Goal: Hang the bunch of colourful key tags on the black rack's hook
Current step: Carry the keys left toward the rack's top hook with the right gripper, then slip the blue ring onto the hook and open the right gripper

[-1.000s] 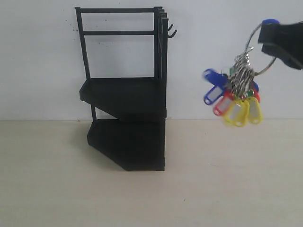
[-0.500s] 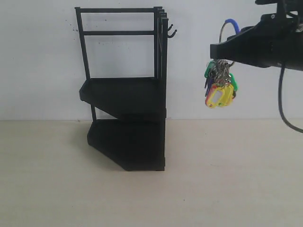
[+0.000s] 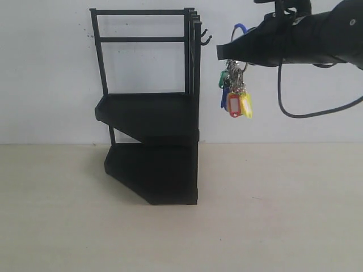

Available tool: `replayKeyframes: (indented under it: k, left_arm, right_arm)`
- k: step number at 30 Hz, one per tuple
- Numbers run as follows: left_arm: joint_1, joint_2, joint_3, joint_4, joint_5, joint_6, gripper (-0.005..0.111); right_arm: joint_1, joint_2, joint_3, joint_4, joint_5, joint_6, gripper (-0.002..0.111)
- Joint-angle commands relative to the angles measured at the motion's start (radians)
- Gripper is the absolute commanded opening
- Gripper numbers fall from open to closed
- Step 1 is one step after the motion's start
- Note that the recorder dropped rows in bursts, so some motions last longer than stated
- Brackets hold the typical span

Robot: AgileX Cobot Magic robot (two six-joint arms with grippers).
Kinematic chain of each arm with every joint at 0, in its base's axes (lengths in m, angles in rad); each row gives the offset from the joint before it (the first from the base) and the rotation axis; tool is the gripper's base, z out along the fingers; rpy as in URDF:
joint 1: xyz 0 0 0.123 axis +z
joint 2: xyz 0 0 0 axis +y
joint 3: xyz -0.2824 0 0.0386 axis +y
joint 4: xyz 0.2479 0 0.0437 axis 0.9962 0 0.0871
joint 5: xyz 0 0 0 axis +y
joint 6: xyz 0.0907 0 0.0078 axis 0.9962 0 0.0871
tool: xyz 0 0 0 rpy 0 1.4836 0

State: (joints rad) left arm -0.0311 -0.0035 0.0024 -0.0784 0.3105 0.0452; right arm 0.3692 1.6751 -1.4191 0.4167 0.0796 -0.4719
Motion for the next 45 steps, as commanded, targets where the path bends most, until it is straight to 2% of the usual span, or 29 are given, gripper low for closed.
replayKeyframes:
  k: [1,9,25,36,45]
  left_arm:
    - [0.003,0.004,-0.002,-0.002,-0.003,0.000,0.004]
    - [0.003,0.004,-0.002,-0.002,-0.003,0.000,0.004]
    - [0.003,0.004,-0.002,-0.002,-0.003,0.000,0.004]
    - [0.003,0.004,-0.002,-0.002,-0.003,0.000,0.004]
    - [0.003,0.004,-0.002,-0.002,-0.003,0.000,0.004]
  right_arm:
    - [0.020,0.043,-0.101,-0.008,0.082,-0.001,0.000]
    - [0.110,0.047,-0.128,-0.074,0.014,0.017,0.000]
    - [0.110,0.068,-0.128,-0.074,0.057,0.048,0.000]
    - [0.071,0.070,-0.128,-0.100,0.141,0.056,0.000]
    - [0.071,0.070,-0.128,-0.100,0.134,0.056,0.000]
